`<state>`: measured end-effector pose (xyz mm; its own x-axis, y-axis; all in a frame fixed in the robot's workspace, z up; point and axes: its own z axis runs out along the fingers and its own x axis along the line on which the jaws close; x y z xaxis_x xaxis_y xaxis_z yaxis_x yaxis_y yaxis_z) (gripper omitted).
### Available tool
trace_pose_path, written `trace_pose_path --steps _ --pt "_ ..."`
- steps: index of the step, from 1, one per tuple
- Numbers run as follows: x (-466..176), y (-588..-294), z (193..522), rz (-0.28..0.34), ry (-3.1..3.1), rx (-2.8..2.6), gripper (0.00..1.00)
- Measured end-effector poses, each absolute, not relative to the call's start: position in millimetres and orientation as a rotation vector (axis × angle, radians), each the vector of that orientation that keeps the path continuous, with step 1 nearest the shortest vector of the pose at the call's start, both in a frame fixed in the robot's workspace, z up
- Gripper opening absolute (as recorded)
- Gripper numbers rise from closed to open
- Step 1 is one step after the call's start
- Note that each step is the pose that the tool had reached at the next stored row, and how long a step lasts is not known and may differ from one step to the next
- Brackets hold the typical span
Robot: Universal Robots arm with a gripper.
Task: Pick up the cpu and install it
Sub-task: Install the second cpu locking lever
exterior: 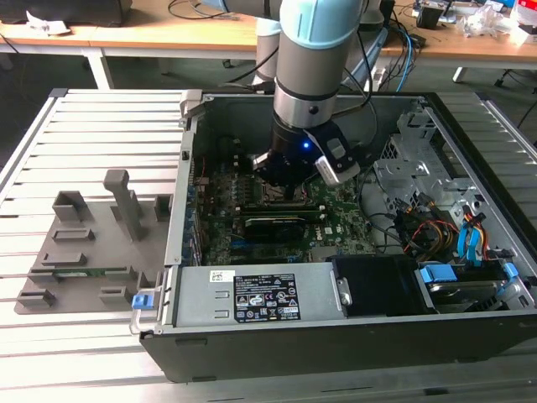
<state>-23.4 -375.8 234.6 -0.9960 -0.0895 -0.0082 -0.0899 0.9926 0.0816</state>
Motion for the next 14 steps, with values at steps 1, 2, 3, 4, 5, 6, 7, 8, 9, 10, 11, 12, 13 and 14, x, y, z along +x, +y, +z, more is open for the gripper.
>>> trace_pose_path --steps 1,2,3,4,5,6,7,8,9,10,11,12,13,14 --pt "-26 -376 233 0.129 3.131 -0.141 0.11" --pt "-28 -376 232 0.129 3.131 -0.141 0.11" --pt "-31 -376 231 0.129 3.131 -0.141 0.11" --pt "-35 -376 228 0.13 3.131 -0.141 0.11" --pt "-38 -376 226 0.13 3.131 -0.141 0.11" --pt "-39 -376 224 0.13 3.131 -0.141 0.11" --pt "-41 -376 223 0.13 3.131 -0.141 0.11" --pt "-43 -376 222 0.131 3.131 -0.141 0.11" --pt "-46 -376 220 0.131 3.131 -0.141 0.11" --pt "-49 -376 219 0.131 3.131 -0.141 0.11" --pt "-51 -376 218 0.131 3.131 -0.141 0.11" --pt "-53 -376 217 0.131 3.131 -0.141 0.11" --pt "-55 -376 216 0.131 3.131 -0.142 0.11" --pt "-56 -376 215 0.131 3.131 -0.145 0.11"
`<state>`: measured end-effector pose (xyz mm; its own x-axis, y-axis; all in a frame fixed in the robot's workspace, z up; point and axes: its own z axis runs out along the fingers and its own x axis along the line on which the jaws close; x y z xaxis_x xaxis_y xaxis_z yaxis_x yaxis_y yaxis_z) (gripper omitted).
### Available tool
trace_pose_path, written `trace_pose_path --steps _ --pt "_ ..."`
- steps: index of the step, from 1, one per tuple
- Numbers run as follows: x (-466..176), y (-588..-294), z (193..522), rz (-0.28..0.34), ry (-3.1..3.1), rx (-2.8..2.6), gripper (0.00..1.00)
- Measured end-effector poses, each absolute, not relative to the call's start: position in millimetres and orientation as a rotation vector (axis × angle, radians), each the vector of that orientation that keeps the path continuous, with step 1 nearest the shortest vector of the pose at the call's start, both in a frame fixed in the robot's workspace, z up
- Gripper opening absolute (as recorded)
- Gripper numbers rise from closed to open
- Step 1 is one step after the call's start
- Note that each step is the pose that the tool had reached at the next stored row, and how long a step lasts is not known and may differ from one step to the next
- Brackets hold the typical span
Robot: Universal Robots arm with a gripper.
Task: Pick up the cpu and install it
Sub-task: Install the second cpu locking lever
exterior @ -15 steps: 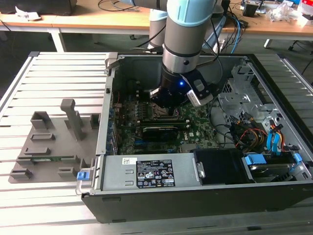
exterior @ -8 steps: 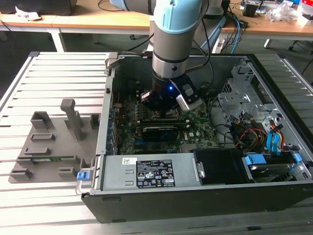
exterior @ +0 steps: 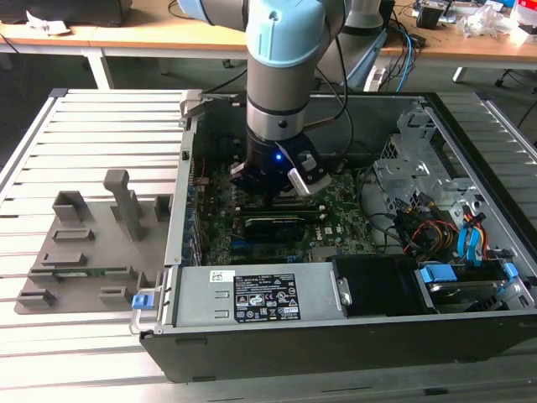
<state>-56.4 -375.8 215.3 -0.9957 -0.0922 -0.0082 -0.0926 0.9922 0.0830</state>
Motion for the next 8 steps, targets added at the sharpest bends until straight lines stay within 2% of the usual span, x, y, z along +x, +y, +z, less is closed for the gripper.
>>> trace_pose_path --steps 8 --pt "-69 -366 205 0.133 3.13 -0.18 0.11"
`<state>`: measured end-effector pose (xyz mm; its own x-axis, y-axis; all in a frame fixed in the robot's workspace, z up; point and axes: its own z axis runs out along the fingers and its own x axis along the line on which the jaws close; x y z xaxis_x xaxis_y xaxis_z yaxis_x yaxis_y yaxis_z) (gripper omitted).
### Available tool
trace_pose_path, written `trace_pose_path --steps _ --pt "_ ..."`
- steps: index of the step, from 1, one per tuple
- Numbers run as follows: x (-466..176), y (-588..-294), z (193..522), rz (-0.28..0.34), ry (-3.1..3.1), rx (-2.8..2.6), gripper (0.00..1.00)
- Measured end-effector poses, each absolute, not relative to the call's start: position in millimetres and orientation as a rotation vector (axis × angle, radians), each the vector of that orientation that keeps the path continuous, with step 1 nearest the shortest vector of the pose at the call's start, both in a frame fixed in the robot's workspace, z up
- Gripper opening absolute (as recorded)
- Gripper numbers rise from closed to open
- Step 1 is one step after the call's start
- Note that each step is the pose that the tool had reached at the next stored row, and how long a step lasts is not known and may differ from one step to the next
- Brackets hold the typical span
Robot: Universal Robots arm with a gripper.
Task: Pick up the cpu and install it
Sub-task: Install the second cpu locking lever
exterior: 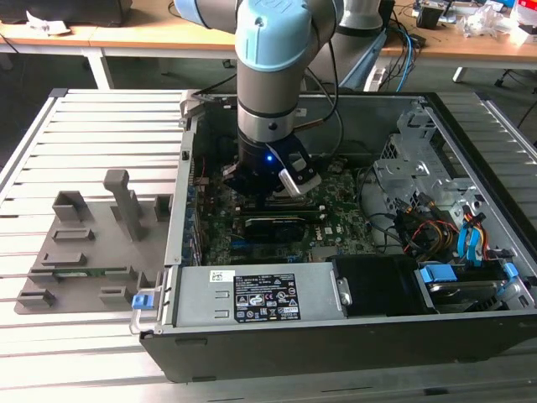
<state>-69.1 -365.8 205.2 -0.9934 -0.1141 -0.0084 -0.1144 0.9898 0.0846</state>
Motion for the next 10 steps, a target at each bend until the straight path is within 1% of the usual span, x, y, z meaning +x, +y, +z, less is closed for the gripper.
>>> trace_pose_path --steps 3,10 --pt "-70.3 -363.5 202.6 0.147 3.128 -0.189 0.11" --pt "-70.7 -360.6 199.2 0.151 3.127 -0.2 0.11"
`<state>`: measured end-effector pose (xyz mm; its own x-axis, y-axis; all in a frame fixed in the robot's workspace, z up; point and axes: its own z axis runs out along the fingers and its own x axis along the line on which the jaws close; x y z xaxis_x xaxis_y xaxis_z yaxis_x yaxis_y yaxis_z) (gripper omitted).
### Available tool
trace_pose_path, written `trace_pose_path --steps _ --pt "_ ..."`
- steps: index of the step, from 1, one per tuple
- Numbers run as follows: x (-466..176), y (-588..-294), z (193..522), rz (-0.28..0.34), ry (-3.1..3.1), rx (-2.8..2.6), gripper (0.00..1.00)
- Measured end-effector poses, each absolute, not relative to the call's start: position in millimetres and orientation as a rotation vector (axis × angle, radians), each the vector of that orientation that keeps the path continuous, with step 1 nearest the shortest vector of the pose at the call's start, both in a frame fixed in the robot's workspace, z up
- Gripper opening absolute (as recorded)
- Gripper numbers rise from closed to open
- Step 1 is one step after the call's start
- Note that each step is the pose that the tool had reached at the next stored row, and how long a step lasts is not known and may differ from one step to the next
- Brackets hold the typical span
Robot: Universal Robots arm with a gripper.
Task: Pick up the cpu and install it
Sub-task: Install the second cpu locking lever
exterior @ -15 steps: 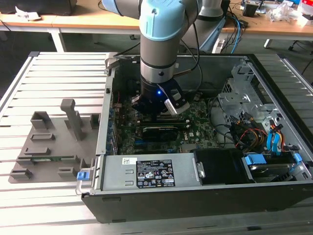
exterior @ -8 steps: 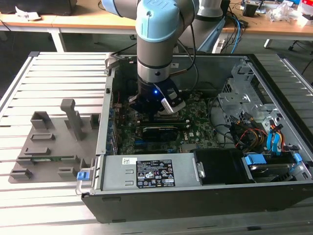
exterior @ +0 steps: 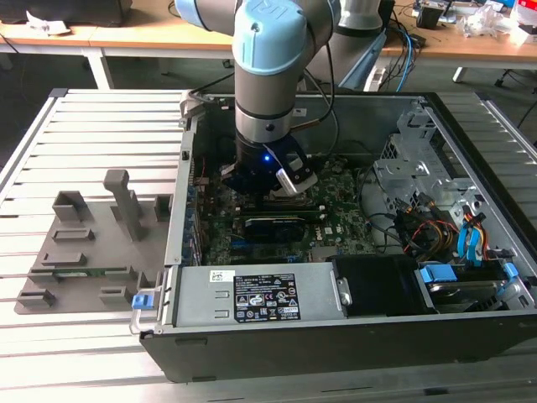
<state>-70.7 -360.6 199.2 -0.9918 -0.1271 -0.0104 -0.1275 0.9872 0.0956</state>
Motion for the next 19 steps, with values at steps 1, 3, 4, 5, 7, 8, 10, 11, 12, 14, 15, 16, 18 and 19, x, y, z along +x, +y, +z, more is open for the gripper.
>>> trace_pose_path --steps 1,3,4,5,7,8,10,11,12,14,15,16,18,19 --pt "-71 -361 201 0.152 3.124 -0.201 0.11" --pt "-71 -361 209 0.151 3.124 -0.201 0.11" --pt "-69 -361 209 0.15 3.124 -0.201 0.11" --pt "-65 -360 209 0.15 3.124 -0.201 0.11" --pt "-52 -355 209 0.142 3.124 -0.201 0.11" --pt "-46 -353 209 0.136 3.125 -0.201 0.11" --pt "-35 -349 209 0.127 3.126 -0.201 0.11" --pt "-34 -348 209 0.126 3.126 -0.201 0.11" --pt "-31 -347 210 0.123 3.126 -0.201 0.11" --pt "-24 -343 212 0.114 3.127 -0.201 0.11" --pt "-22 -341 213 0.109 3.127 -0.201 0.11" --pt "-19 -339 215 0.101 3.128 -0.202 0.11" --pt "-16 -336 217 0.094 3.128 -0.201 0.11" --pt "-16 -334 223 0.086 3.129 -0.201 0.11"
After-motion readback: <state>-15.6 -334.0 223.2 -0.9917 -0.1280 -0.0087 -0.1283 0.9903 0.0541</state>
